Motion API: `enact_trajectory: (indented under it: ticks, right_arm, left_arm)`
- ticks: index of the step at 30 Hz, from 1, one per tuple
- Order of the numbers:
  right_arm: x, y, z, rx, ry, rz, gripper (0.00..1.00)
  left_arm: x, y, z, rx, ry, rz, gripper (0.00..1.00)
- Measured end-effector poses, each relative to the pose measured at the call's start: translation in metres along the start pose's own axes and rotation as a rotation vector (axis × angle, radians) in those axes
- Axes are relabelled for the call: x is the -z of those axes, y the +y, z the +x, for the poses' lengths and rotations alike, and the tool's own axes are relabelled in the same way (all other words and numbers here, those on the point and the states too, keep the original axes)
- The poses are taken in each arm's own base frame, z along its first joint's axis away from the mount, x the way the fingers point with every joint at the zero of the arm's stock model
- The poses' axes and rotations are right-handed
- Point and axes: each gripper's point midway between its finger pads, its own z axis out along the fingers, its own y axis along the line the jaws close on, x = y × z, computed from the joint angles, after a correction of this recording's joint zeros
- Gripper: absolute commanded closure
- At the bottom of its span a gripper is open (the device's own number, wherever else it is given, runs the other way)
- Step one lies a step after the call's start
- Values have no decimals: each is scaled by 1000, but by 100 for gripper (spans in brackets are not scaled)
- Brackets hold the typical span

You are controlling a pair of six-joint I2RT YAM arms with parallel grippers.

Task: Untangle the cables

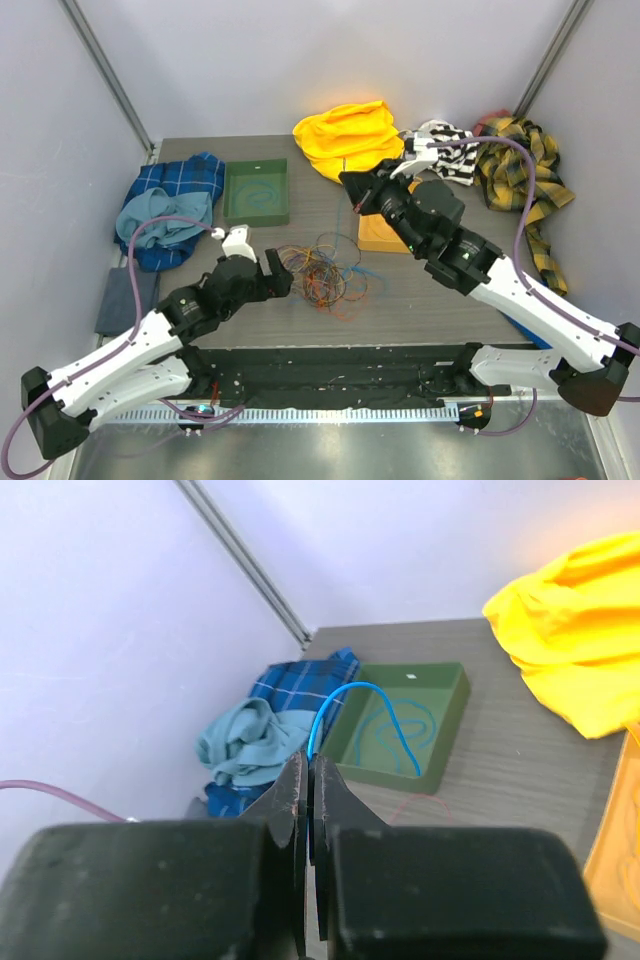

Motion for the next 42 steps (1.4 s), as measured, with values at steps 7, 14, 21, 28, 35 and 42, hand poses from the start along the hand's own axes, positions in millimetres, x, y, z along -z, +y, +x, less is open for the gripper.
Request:
enact_trajectory:
  ticks: [7,14,21,28,35,42]
  right_arm:
    - [6,22,-24,4,16,-58,99]
    - [6,19,-10,6,71,-48,99]
    - [4,17,1,-3,98,-45,99]
    - [3,19,6,-11,115,-53,99]
    - [3,25,9,-27,133,-79,99]
    - [11,28,4,-42,134,-95,99]
  left_arm:
    - [10,-54,-39,-15,-150,261,0]
    - [16,-87,-44,-82,-335,556,0]
    - [-12,-102,-21,-178,-275,575,0]
    - [-29,-109,-10,-255,-244,574,5]
    - [-54,-130,-10,-296,-224,581,35]
    - [-75,-125,2,-326,-183,534,100]
